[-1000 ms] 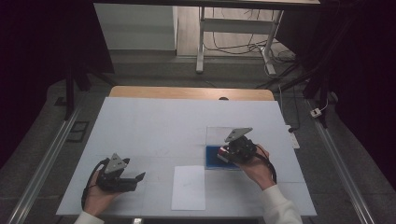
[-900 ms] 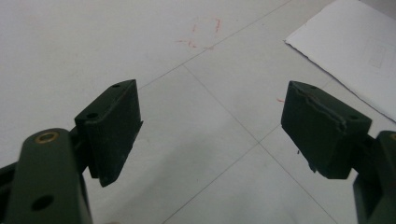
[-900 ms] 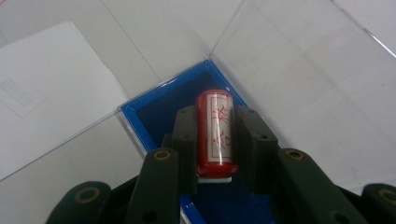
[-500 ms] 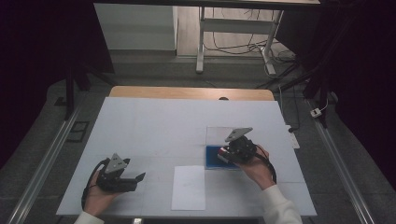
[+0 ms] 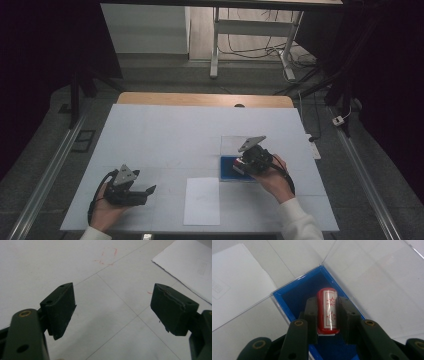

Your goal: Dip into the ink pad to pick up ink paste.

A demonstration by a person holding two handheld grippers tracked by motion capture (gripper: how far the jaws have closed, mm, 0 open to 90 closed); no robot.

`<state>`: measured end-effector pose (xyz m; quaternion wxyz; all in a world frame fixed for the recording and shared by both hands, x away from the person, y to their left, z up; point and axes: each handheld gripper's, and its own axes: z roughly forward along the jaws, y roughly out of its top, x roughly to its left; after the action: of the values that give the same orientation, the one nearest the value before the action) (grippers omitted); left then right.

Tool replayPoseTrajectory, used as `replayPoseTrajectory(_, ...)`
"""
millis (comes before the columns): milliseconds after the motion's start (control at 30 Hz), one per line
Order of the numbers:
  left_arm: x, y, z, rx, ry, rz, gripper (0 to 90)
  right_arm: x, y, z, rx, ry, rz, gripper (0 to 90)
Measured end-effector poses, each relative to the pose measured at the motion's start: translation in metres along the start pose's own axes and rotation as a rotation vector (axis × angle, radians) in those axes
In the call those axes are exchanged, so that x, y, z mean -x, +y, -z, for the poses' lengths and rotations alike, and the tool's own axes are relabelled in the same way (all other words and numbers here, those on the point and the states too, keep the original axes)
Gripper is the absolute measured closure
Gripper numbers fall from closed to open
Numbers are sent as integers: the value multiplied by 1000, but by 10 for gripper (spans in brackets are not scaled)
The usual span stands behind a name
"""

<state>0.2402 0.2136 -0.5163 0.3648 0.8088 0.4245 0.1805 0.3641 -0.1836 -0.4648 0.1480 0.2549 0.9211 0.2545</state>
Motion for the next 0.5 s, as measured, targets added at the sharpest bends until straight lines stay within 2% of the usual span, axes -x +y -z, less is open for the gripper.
replayPoseTrajectory(300,1,0,0,0,-2,0,205,-2,4,-4,-54,-15,8,705)
replayPoseTrajectory(500,3,1,1,3,-4,-1,205,-1,4,-6,-65,-5,-10,708)
